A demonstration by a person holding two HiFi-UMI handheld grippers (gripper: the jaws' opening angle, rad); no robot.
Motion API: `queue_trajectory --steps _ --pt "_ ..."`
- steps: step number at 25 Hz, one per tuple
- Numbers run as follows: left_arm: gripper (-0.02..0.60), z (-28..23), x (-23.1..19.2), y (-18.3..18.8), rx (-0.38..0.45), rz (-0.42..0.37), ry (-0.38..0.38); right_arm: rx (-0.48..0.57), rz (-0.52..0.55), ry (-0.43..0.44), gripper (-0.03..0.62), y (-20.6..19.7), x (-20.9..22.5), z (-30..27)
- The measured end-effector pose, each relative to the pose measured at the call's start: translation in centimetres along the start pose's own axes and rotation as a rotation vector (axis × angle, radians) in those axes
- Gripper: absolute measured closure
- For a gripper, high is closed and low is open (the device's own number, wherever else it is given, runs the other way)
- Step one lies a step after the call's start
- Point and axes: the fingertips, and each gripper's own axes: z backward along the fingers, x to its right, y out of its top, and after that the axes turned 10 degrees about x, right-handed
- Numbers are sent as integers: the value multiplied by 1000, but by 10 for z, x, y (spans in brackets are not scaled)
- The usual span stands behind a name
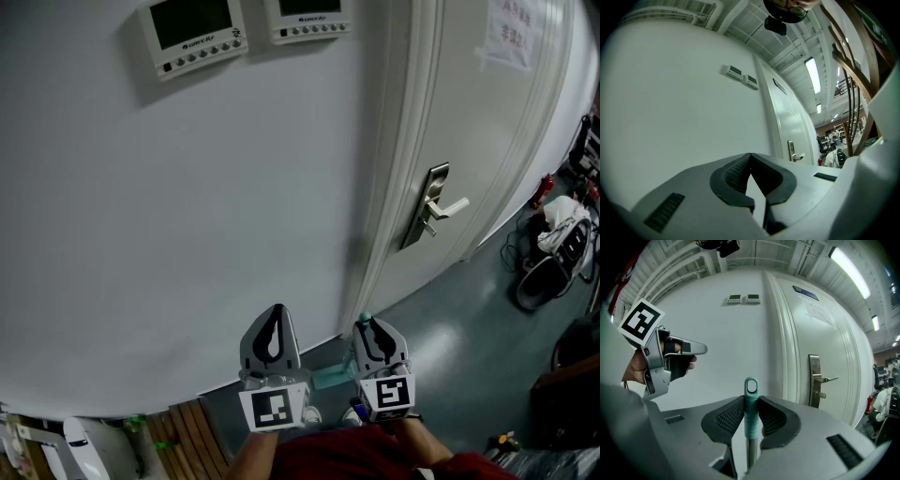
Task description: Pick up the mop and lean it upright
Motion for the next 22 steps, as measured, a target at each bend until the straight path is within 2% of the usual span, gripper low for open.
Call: queue_trajectory --steps 9,22 --pt "568 2 0 -5 -8 -4 -1 -87 -13 -20 487 -26 1 5" --pt "568 -1 -1 -6 -12 -1 6 -82 -5 -1 487 -28 3 -6"
